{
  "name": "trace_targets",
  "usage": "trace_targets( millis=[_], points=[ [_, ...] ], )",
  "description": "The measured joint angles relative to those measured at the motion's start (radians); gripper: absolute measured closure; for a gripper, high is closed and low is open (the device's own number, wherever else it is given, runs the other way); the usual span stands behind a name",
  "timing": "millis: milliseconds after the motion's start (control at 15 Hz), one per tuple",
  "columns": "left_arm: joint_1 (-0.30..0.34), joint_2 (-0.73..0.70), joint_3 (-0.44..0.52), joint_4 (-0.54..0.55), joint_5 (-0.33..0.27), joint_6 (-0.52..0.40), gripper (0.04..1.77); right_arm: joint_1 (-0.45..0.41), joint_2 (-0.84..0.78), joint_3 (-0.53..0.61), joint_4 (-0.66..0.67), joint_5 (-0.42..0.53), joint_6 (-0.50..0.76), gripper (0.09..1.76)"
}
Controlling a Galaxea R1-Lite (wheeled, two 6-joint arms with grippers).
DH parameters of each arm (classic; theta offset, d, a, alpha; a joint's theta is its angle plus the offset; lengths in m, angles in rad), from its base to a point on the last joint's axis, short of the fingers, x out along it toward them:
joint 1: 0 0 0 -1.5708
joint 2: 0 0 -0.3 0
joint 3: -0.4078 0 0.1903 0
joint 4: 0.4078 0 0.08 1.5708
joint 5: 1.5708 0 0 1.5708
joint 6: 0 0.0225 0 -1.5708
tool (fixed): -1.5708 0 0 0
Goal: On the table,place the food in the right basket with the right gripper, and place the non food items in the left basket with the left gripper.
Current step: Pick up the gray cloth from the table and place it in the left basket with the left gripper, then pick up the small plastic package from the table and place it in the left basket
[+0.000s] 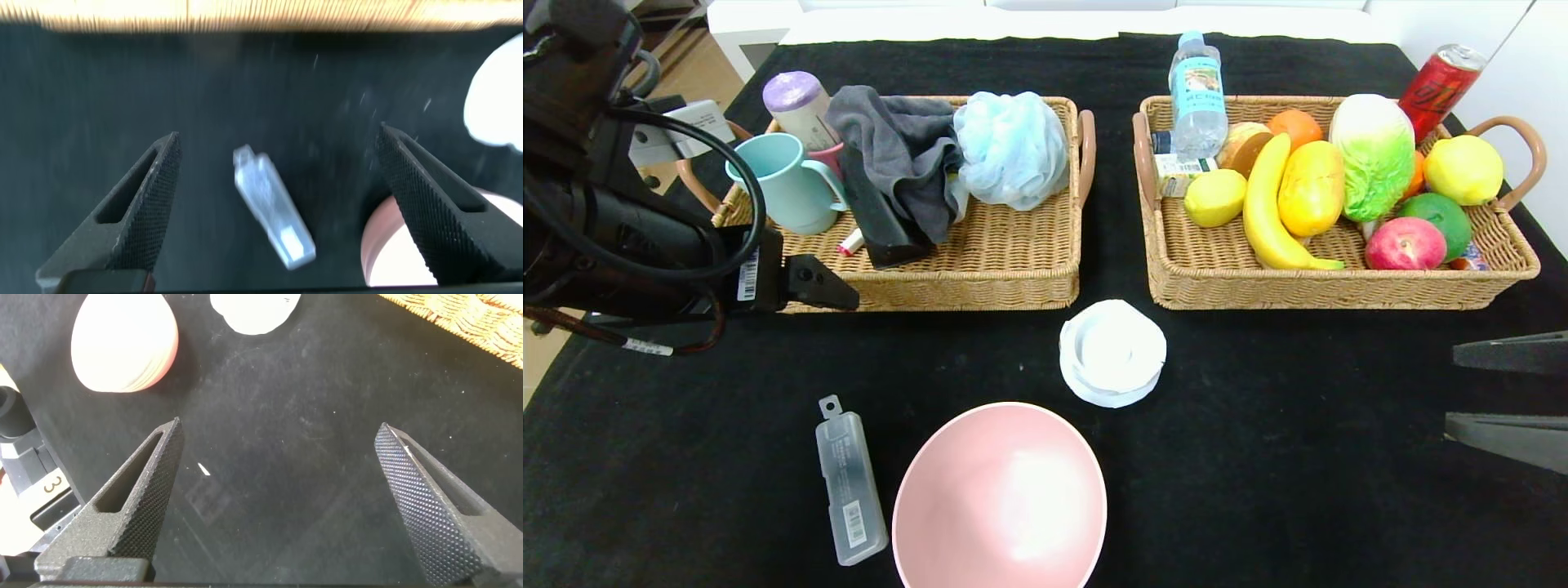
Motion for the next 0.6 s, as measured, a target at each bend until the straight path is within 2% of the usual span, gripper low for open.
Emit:
trace_targets(
  millis=[267,600],
  points=[
    [-0.063,-0.001,0.042,0.083,0.058,-0.131,0.1,0.001,0.0,0.001,0.0,-0.001,0.0,0.14],
    [-0.085,0.012,0.124,0.089,0.052,-0.228,0.1,0.003,0.002,0.003,0.0,0.0,-0.001,0.14]
  ],
)
